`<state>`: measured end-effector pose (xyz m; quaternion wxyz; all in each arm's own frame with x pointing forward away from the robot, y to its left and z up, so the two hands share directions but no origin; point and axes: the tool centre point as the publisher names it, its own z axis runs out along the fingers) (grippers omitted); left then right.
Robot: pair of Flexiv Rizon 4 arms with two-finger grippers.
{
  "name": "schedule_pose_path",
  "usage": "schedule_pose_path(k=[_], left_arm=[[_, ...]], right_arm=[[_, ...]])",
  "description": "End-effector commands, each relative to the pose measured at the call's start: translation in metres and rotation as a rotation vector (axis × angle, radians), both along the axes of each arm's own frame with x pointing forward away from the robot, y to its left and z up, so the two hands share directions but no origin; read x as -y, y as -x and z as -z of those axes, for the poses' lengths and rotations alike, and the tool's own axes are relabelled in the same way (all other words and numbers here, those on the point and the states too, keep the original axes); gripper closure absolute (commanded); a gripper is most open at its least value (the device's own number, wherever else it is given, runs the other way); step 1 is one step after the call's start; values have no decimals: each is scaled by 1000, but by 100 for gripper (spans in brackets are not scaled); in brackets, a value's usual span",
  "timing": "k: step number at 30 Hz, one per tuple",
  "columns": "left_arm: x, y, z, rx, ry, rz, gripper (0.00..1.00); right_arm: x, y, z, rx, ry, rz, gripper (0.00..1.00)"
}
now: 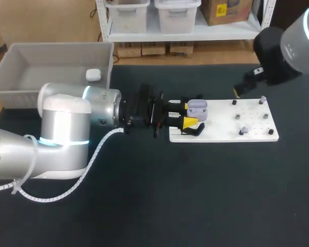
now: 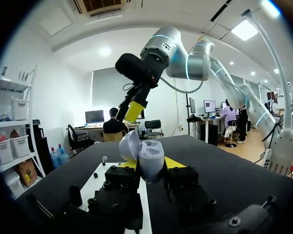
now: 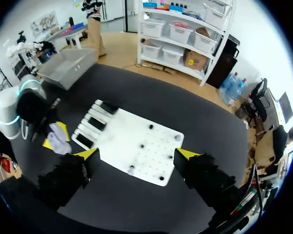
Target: Pick up each earbud case from the left stands, insert the matching earbuds, close the lid, and place the case in the box.
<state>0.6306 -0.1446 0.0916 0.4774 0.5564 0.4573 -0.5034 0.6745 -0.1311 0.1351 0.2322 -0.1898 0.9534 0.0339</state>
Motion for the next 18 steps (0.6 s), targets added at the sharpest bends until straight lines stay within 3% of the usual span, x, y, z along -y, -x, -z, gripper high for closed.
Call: schedule_pose_path(k=[1, 10, 18], left_arm=[[0, 2, 0, 2, 0, -7, 100], [0, 2, 0, 2, 0, -7, 100], [0, 2, 0, 2, 0, -7, 100]], right_arm=[[12, -17, 0, -87, 58, 16, 0], [47, -39, 20, -219, 93, 0, 0], [63, -58, 43, -286, 108, -29, 0]])
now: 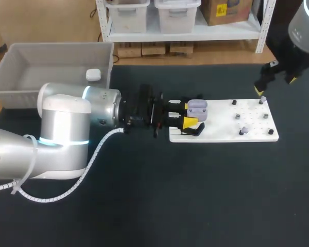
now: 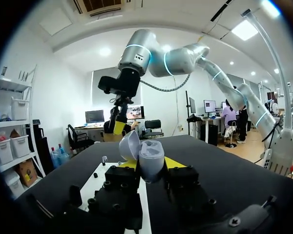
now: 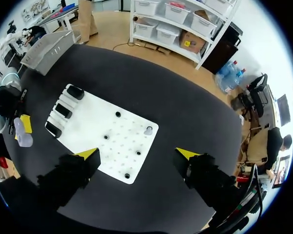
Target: Pick up each earbud case from the left stands, insert the matching earbuds, close the lid, and place the case in the box.
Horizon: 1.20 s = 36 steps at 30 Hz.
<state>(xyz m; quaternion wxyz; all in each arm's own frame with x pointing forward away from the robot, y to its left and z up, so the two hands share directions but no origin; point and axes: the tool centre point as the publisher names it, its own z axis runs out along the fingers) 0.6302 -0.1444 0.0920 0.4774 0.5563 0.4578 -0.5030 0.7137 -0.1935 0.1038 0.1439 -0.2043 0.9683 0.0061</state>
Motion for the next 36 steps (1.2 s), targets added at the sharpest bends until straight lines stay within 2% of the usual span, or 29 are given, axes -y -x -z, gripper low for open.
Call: schedule_pose_path(k=[1, 4, 6, 30, 36], left_arm=[[0, 1, 0, 2, 1, -6, 100], [0, 1, 0, 2, 1, -6, 100], [0, 1, 0, 2, 1, -6, 100], [0, 1, 0, 2, 1, -6, 100], [0, 1, 0, 2, 1, -6, 100]], right_arm=[[2, -21, 15, -131, 18, -9, 0], [9, -26, 24, -140, 24, 2, 0], [13, -27, 29, -120, 40, 29, 0], [11, -27, 29, -119, 43, 31, 0], [-1, -30, 40, -163, 81, 36, 0]])
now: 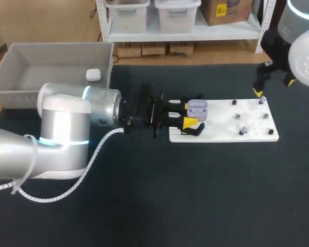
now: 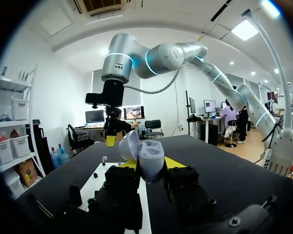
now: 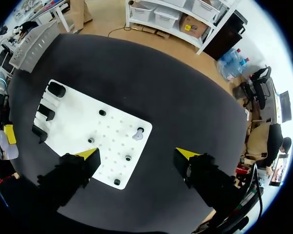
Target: Pick up each earbud case from the left stands, insert the matching earbuds, close the lid, and place the case in the box.
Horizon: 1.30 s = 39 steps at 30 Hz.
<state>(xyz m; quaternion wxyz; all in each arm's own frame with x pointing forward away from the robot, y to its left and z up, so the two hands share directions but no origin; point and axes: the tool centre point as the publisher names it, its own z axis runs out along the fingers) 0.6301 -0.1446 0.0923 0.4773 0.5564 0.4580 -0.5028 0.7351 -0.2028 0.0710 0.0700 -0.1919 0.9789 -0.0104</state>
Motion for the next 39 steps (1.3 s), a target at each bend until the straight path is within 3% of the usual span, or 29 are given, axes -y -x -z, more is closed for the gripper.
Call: schedule_pose_path(k=[1, 10, 17, 18, 19, 20, 22, 23, 24, 26, 31, 39], left_arm=[[0, 1, 0, 2, 1, -6, 100], [0, 1, 0, 2, 1, -6, 100], [0, 1, 0, 2, 1, -6, 100], [0, 1, 0, 2, 1, -6, 100], [0, 1, 0, 2, 1, -6, 100], [0, 1, 0, 2, 1, -6, 100], [0, 1, 0, 2, 1, -6, 100], [0, 1, 0, 2, 1, -6, 100], [0, 1, 0, 2, 1, -6, 100], [0, 1, 0, 2, 1, -6, 100], [0, 1, 0, 2, 1, -6, 100], [0, 1, 0, 2, 1, -6, 100]], right_arm=[[-12, -9, 9, -30, 32, -1, 0], [-19, -16, 19, -44, 98, -27, 0], [-11, -9, 24, -74, 128, -54, 1], [-10, -8, 26, -76, 132, -57, 4], [-9, -7, 27, -79, 137, -61, 18], [-9, -6, 28, -80, 138, -62, 22], [-8, -5, 29, -83, 136, -66, 20], [-8, -4, 29, -84, 135, -71, 25], [-9, -4, 29, -83, 133, -74, 40], [-9, -3, 29, -83, 128, -81, 49], [-11, -2, 30, -74, 128, -99, 55], [-7, -1, 36, -50, 141, -111, 53]])
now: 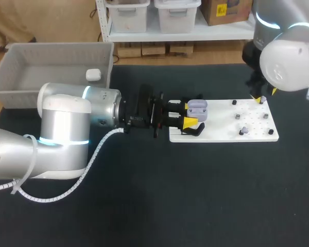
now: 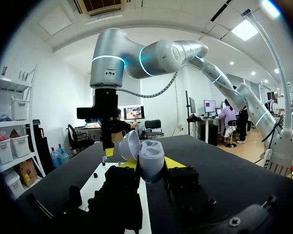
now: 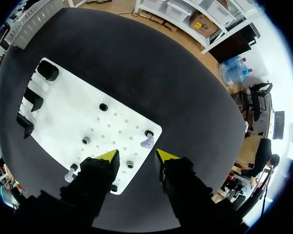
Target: Pick up each earbud case from the left stands, insert the matching earbuds, close the lid, and place the case in the box.
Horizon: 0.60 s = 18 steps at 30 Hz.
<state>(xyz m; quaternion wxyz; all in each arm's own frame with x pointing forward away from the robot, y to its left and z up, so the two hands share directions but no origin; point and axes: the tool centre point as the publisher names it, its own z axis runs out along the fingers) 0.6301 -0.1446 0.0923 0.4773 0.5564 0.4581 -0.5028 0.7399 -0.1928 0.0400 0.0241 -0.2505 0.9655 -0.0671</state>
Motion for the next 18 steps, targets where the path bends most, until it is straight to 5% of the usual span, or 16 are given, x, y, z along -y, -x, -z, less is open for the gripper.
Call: schedule_pose_path(k=[1, 8, 18], left_arm=[[0, 1, 0, 2, 1, -6, 100], [0, 1, 0, 2, 1, -6, 100], [0, 1, 0, 2, 1, -6, 100]], right_arm=[[4, 3, 7, 21, 8, 0, 53], [7, 0, 14, 35, 22, -12, 61], [6, -4, 17, 44, 40, -46, 58]])
